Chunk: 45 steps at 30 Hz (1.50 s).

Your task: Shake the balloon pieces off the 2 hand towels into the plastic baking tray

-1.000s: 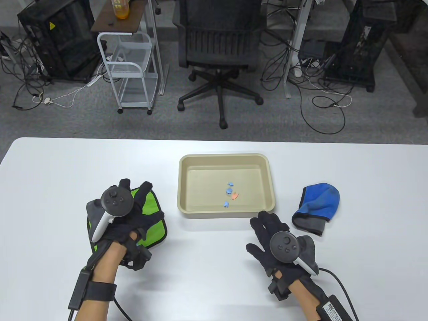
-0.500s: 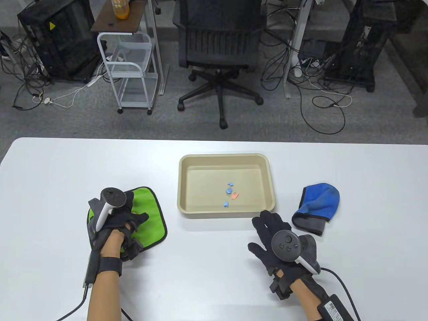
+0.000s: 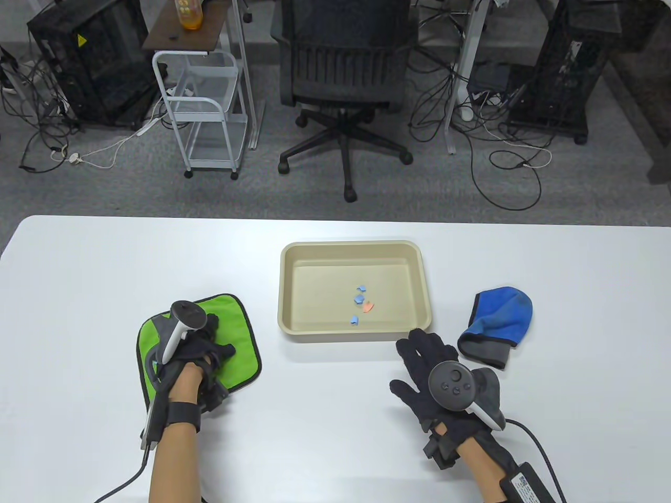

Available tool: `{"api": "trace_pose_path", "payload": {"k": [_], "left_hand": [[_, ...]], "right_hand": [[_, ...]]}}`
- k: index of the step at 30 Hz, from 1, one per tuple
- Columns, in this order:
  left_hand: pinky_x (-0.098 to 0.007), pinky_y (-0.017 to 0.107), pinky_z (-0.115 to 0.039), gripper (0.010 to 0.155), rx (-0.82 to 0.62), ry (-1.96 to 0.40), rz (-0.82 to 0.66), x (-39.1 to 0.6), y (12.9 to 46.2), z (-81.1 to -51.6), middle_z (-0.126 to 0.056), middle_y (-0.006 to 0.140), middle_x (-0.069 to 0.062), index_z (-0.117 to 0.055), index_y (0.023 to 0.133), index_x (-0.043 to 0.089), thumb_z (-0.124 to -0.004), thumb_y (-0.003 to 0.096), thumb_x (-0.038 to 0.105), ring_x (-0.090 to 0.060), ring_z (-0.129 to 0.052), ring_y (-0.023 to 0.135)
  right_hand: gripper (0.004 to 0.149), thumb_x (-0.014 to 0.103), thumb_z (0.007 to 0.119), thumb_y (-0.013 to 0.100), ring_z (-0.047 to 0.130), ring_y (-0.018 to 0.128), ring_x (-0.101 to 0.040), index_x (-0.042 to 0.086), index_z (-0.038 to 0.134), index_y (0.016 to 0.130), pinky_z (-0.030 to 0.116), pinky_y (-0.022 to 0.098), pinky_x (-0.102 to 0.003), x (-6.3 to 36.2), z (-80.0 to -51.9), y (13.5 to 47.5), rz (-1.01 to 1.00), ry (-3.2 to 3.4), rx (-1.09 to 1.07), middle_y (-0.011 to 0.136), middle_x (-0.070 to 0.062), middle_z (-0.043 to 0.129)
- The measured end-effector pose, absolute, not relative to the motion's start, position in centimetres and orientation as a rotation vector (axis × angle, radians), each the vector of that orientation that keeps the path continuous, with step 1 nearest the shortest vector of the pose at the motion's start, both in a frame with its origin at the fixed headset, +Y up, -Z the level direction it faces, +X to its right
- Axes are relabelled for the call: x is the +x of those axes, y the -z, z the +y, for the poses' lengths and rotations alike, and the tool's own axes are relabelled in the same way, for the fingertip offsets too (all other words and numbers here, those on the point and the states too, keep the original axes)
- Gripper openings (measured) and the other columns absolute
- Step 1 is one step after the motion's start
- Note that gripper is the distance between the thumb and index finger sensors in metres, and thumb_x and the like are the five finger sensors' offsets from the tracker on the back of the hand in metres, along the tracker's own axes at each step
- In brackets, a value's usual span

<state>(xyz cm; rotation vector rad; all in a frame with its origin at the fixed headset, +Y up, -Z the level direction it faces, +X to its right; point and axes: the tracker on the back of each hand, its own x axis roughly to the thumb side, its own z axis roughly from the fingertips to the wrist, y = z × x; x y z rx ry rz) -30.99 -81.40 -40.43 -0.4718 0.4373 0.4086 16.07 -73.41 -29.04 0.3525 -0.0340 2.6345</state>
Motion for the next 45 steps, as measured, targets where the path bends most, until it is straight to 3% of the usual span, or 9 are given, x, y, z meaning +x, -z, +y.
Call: {"api": "trace_pose_path", "payload": {"k": [7,21,45], "left_hand": [[-0.079,0.068,-0.019,0.087,-0.532,-0.358,0.347,-29.2,37.9,-81.4,0.001,0.111,-0.007,-0.028,0.1,0.053,-0.082,0.0321,0.056,-0.05,0.0,0.105],[-0.081,0.067,-0.019,0.09,-0.689,-0.231,0.14,-20.8,32.0,-81.3,0.011,0.107,-0.007,-0.015,0.097,0.056,-0.079,0.0333,0.058,-0.052,0.006,0.103],[-0.083,0.065,-0.018,0.092,-0.744,-0.163,0.003,-6.0,30.8,-81.4,0.017,0.105,-0.009,-0.007,0.095,0.056,-0.076,0.034,0.059,-0.054,0.01,0.1]], "right_hand": [[0.074,0.059,0.069,0.04,0.031,0.108,-0.035,0.032,0.042,0.103,0.032,0.075,-0.059,16.0,-73.4,29.0,-0.034,-2.637,0.356,0.12,-0.004,0.033],[0.074,0.059,0.069,0.04,0.031,0.108,-0.036,0.032,0.042,0.103,0.032,0.074,-0.059,16.1,-73.3,28.7,-0.039,-2.629,0.356,0.12,-0.004,0.033],[0.074,0.059,0.069,0.04,0.031,0.108,-0.037,0.032,0.042,0.103,0.031,0.074,-0.06,16.6,-73.1,28.7,-0.064,-2.633,0.338,0.12,-0.004,0.033]]}}
